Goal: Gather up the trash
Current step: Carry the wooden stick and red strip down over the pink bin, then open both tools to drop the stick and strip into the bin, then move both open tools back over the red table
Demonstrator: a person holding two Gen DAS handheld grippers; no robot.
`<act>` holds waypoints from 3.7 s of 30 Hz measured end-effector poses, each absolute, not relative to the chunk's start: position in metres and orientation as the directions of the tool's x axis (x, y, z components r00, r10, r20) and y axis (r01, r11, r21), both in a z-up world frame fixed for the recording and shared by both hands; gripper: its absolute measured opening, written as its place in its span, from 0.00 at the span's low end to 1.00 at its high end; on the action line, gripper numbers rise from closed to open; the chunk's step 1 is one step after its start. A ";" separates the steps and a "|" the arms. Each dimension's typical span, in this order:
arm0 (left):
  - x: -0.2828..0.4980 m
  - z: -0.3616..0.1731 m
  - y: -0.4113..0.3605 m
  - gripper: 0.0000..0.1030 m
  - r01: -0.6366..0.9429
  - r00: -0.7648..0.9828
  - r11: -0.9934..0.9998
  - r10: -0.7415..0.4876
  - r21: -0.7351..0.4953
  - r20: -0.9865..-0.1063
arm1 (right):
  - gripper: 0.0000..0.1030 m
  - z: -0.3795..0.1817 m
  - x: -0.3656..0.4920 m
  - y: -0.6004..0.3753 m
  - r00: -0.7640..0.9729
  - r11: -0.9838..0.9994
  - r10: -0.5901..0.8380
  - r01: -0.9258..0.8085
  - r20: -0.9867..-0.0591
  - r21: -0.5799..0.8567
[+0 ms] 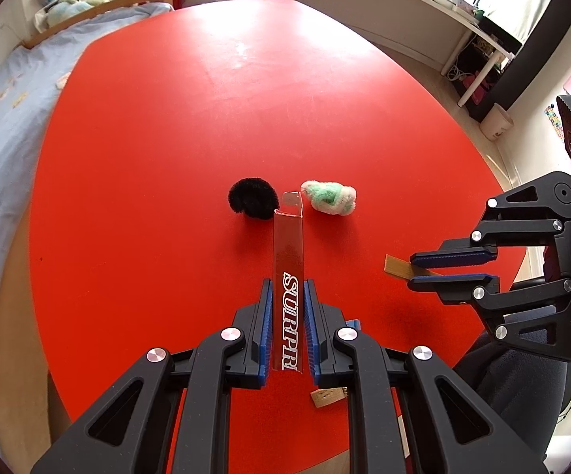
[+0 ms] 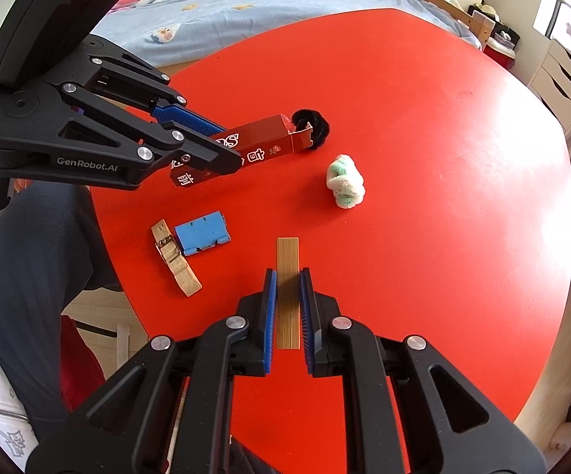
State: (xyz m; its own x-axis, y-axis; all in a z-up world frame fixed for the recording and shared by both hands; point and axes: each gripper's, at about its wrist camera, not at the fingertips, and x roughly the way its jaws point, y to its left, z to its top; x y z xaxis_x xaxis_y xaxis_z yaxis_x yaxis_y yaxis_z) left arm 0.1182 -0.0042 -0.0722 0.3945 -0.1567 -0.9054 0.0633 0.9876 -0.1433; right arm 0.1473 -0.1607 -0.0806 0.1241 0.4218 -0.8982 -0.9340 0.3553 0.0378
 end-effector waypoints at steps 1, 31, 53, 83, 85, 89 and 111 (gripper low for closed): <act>0.116 -0.070 -0.004 0.14 0.063 0.400 0.988 -0.155 -0.141 -0.904 | 0.11 -0.078 0.147 -0.162 0.129 0.365 0.428 -0.930 -0.894 0.040; 0.006 0.006 -0.032 0.14 0.117 0.579 0.986 -0.165 -0.119 -0.799 | 0.11 0.003 0.067 -0.215 0.325 0.564 0.594 -0.821 -0.736 0.092; -0.057 -0.021 -0.049 0.14 0.110 0.554 0.976 -0.219 -0.190 -0.803 | 0.11 -0.012 -0.007 -0.242 0.328 0.601 0.592 -0.788 -0.736 0.132; -0.062 -0.031 -0.042 0.92 0.052 0.567 0.983 -0.172 -0.174 -0.805 | 0.96 -0.025 -0.009 -0.248 0.320 0.630 0.583 -0.758 -0.747 0.167; -0.061 -0.031 -0.040 0.92 0.043 0.570 0.985 -0.163 -0.169 -0.805 | 0.97 -0.026 -0.009 -0.248 0.312 0.631 0.584 -0.756 -0.750 0.176; -0.062 -0.030 -0.040 0.93 0.045 0.577 0.986 -0.156 -0.160 -0.802 | 0.97 -0.026 -0.008 -0.249 0.302 0.632 0.584 -0.752 -0.753 0.189; -0.050 -0.026 -0.025 0.93 0.009 0.586 0.981 -0.164 -0.196 -0.793 | 0.97 -0.024 0.006 -0.252 0.307 0.648 0.580 -0.736 -0.754 0.199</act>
State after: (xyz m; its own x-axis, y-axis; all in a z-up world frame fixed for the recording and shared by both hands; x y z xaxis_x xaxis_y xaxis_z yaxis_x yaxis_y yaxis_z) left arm -0.0504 -0.0250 -0.0262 0.5864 -0.1637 -0.7933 0.0091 0.9806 -0.1957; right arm 0.0064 -0.2521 -0.0238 0.3070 0.5805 -0.7542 -0.7356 0.6475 0.1989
